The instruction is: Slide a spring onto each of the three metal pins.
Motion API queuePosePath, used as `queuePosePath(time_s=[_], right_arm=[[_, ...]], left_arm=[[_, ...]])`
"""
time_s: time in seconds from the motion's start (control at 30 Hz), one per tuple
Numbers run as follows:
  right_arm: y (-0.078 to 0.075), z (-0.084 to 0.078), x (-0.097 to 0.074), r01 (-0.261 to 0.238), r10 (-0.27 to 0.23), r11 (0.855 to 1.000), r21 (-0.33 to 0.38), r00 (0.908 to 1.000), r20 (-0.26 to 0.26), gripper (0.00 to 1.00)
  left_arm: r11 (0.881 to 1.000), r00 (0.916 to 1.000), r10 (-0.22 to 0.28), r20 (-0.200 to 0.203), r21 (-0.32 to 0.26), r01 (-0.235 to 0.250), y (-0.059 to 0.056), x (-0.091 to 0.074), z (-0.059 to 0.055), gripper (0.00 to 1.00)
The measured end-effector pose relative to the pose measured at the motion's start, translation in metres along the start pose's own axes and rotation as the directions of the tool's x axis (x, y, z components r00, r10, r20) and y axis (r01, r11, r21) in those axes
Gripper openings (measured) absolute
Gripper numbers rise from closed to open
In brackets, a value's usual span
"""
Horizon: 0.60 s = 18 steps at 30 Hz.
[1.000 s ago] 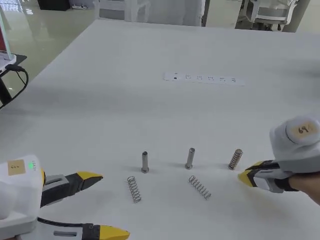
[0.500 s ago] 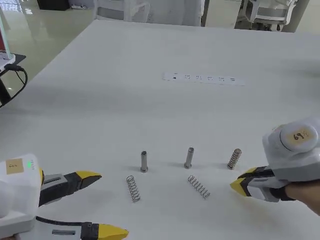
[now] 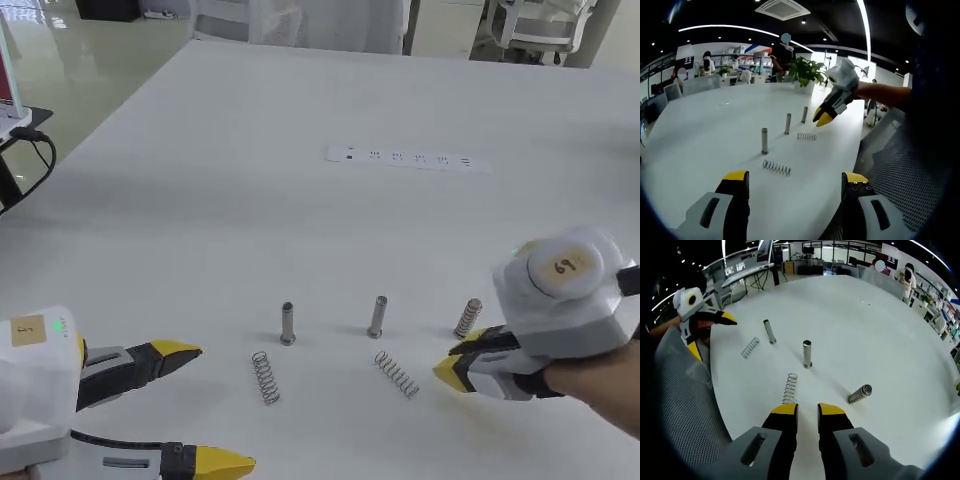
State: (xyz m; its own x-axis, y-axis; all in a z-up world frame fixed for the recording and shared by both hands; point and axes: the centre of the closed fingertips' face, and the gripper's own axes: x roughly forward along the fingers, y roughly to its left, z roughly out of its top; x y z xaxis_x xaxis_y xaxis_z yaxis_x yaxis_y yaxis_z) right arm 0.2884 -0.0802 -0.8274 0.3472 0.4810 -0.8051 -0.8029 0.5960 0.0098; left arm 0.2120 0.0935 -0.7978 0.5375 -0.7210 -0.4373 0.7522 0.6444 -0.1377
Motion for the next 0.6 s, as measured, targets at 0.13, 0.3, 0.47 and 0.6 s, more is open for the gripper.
queuePosePath(time_s=[0.13, 0.3, 0.47, 0.6], right_arm=[[0.008, 0.008, 0.004, -0.016, 0.016, 1.0, -0.024, 0.9999, 0.001, 0.14], [0.014, 0.016, 0.008, -0.028, 0.028, 0.998, -0.048, 0.9996, -0.005, 0.14], [0.021, 0.022, 0.017, -0.043, 0.042, 0.997, -0.068, 0.9989, -0.02, 0.15], [0.025, 0.025, 0.023, -0.051, 0.049, 0.995, -0.081, 0.9983, -0.031, 0.15]], left_arm=[[1.0, 1.0, 0.001, 0.003, 0.0, -0.001, 0.0, 0.0, 0.0, 0.71], [1.0, 1.0, 0.001, 0.003, -0.001, -0.001, 0.0, 0.0, -0.001, 0.71], [1.0, 1.0, 0.0, 0.006, -0.002, 0.0, 0.0, -0.001, -0.001, 0.71], [1.0, 1.0, 0.0, 0.008, -0.002, 0.0, 0.0, -0.001, 0.0, 0.71]])
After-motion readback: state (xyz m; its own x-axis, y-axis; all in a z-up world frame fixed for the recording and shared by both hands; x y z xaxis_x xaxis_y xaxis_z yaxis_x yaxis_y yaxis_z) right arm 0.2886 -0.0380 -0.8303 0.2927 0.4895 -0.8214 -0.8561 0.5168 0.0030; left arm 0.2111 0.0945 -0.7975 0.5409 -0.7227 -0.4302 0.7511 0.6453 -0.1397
